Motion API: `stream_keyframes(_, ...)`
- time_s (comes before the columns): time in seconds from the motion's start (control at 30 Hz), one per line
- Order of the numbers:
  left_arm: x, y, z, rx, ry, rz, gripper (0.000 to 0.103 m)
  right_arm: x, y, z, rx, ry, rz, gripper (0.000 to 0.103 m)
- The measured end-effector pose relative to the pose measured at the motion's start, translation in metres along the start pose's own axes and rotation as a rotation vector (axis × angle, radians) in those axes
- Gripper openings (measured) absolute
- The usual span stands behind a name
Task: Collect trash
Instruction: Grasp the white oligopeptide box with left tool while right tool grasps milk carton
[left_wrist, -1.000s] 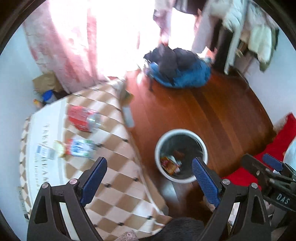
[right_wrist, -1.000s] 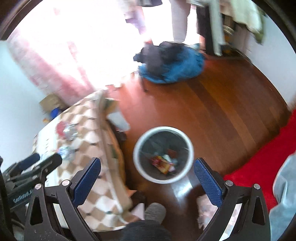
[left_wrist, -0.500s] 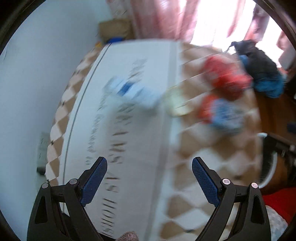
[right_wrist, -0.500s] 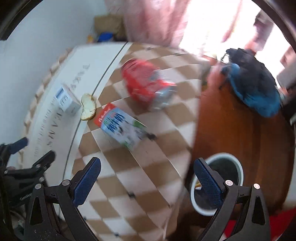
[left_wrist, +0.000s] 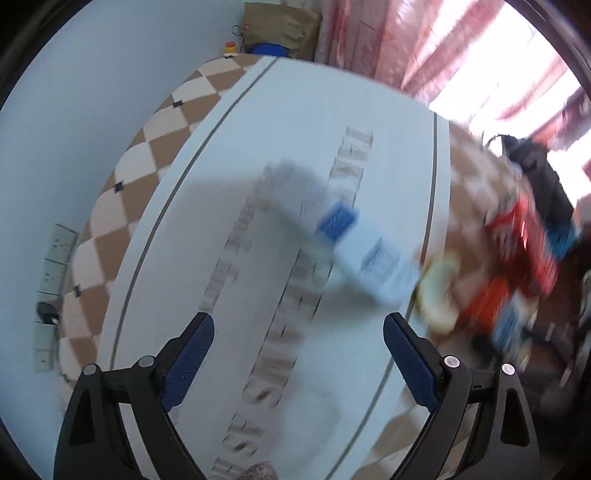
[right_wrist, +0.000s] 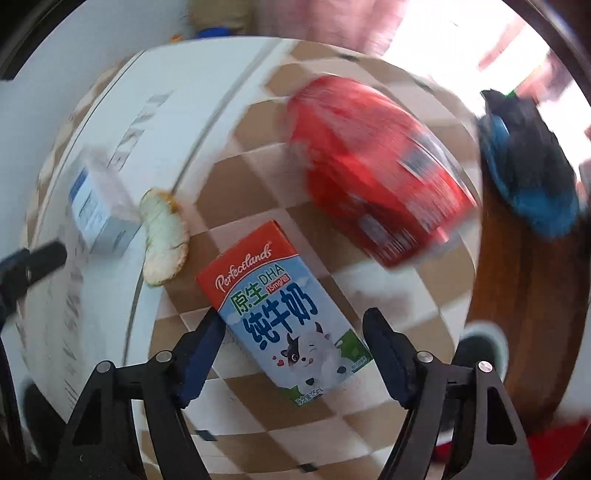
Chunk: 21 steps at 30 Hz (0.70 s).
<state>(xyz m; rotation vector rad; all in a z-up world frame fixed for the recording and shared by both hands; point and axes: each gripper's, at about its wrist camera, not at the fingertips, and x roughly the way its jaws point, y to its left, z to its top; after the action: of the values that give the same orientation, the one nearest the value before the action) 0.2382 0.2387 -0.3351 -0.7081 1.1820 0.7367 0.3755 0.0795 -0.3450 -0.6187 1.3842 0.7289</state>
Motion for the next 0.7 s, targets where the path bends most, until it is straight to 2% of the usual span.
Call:
stream_keyframes(0.07, 0.009, -0.002, 0.018, -0.039, 0.02, -0.015, 0.094, -0.003, -0.016, -0.006, 0.141, -0.01, 0.015, 0.075)
stream_keyframes(0.17, 0.031, -0.01, 0.038, -0.083, 0.09, -0.056, 0.093, -0.006, -0.028, -0.014, 0.27, -0.028, 0.034, 0.075)
stream_keyframes(0.27, 0.048, -0.016, 0.047, -0.104, 0.134, -0.066, 0.092, -0.006, -0.034, -0.016, 0.305, -0.025, 0.041, 0.075)
stream_keyframes(0.3, 0.049, -0.016, 0.048, -0.11, 0.129, -0.069, 0.086, -0.006, -0.034, -0.016, 0.307, -0.022, 0.04, 0.075)
stream_keyframes(0.33, 0.05, -0.015, 0.048, -0.11, 0.122, -0.064, 0.066, -0.006, -0.036, -0.017, 0.305, -0.017, 0.038, 0.075)
stream_keyframes(0.37, 0.048, -0.016, 0.048, -0.102, 0.114, -0.063, 0.054, -0.006, -0.036, -0.017, 0.299, -0.013, 0.039, 0.075)
stream_keyframes(0.43, 0.038, -0.022, 0.047, -0.048, 0.084, -0.071, 0.039, -0.004, -0.03, -0.012, 0.281, -0.011, 0.039, 0.075)
stream_keyframes(0.47, 0.034, -0.025, 0.046, -0.015, 0.076, -0.069, 0.037, -0.004, -0.029, -0.012, 0.268, -0.012, 0.04, 0.075)
stream_keyframes(0.6, 0.015, -0.036, 0.025, 0.191, 0.013, -0.005, 0.036, 0.0, -0.025, -0.013, 0.23, -0.005, 0.035, 0.074)
stream_keyframes(0.7, 0.008, -0.041, 0.006, 0.317, 0.018, 0.019, 0.036, 0.002, -0.03, -0.022, 0.29, 0.044, 0.117, 0.074)
